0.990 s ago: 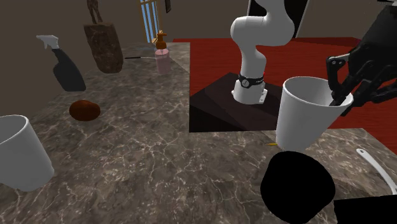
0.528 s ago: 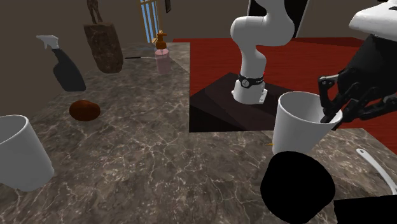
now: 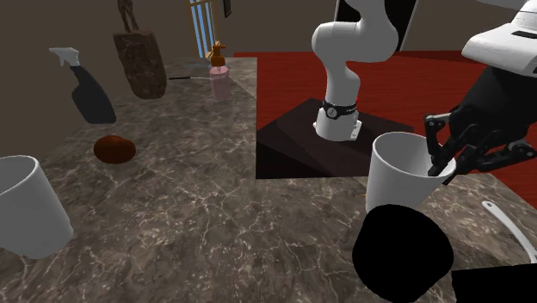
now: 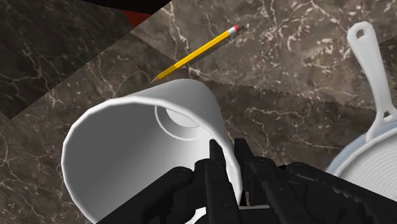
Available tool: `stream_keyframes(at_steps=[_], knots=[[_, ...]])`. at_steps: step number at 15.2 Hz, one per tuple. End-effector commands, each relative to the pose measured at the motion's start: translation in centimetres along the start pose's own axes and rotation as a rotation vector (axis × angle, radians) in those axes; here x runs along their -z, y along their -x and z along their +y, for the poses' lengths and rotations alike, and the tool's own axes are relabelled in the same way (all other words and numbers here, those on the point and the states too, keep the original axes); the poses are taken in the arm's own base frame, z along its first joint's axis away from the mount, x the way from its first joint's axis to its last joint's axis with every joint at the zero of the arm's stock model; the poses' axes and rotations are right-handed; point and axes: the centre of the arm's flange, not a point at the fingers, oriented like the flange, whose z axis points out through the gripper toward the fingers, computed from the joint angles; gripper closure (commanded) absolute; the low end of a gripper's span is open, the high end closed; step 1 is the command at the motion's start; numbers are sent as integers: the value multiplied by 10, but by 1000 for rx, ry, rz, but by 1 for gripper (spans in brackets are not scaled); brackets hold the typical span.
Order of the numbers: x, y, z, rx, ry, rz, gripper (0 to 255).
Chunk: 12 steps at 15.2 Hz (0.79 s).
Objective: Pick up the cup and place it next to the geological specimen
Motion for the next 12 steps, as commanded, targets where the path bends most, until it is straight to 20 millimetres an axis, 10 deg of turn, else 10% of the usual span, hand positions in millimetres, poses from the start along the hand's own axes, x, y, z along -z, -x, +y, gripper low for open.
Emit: stream_keyframes(at_steps=[1,3,4,9,12], knots=[[0,0,0,-1,0,0,255],[0,0,0,-1,0,0,255],[0,0,0,-1,0,0,0],[0,0,0,-1,0,0,0],[39,0,0,-1,0,0,0]])
